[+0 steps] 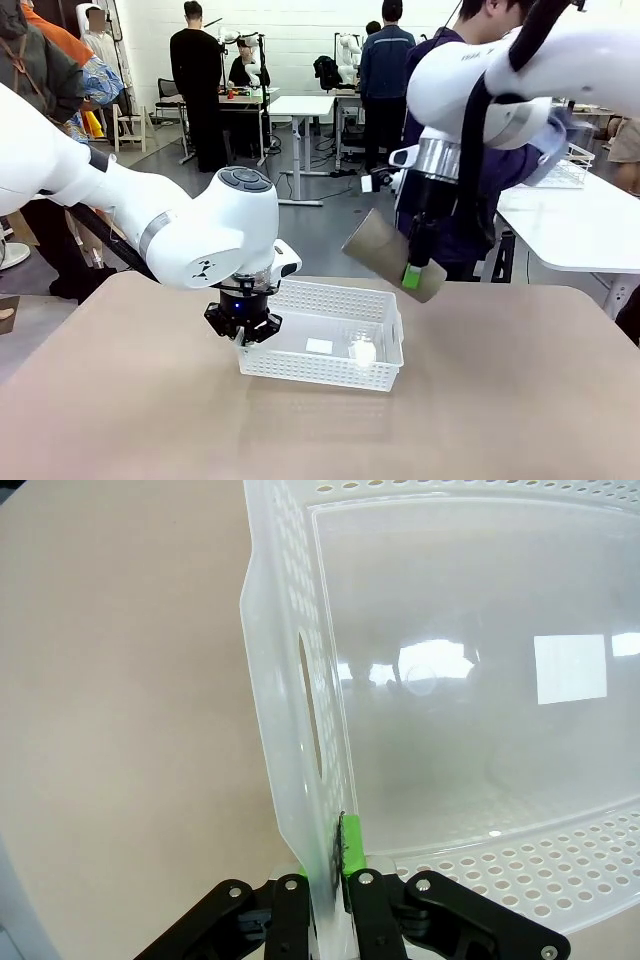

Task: Clean and organize the cups into the basket.
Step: Pick up the Organizing basket and move it to the center of the table, then pick up the Reusable plastic cup from the right side of the table and place it inside the Organizing basket.

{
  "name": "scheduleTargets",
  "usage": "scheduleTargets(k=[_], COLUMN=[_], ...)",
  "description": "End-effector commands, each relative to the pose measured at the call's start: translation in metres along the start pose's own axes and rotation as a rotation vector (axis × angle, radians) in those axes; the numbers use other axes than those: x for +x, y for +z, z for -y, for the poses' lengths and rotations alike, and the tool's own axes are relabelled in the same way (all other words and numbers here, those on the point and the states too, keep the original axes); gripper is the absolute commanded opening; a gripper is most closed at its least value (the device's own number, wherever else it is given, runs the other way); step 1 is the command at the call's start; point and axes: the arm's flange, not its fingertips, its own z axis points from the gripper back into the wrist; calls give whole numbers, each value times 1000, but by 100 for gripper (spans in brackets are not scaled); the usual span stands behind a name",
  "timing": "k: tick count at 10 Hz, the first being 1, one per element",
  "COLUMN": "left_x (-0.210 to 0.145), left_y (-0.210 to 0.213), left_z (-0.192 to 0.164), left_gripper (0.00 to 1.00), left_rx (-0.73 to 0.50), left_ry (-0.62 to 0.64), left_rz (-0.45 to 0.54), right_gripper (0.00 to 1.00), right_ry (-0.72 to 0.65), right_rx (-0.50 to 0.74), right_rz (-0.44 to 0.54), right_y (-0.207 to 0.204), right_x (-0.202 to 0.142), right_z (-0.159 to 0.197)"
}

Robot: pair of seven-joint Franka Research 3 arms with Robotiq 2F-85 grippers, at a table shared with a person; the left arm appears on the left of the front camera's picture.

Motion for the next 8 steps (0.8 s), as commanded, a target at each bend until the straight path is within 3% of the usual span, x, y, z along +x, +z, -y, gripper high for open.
scheduleTargets(k=[1, 2, 3, 7, 8], left_x=[-3, -3, -3, -3, -3], left_y=[-2, -2, -2, -2, -2], left_z=[1, 1, 1, 1, 1], left_gripper=[0, 0, 0, 0, 0], left_rx=[9, 9, 9, 9, 9], left_ry=[-9, -9, -9, -9, -9], left_rz=[0, 0, 0, 0, 0], right_gripper=[80, 80, 80, 80, 80], right_ry=[35, 100, 15, 36, 58], right_rx=[-51, -44, -9, -11, -93], right_rz=[-24, -14, -15, -15, -18], right_y=[1, -1, -6, -6, -22], right_x=[7, 0, 5, 6, 15], right_z=[1, -4, 2, 1, -6])
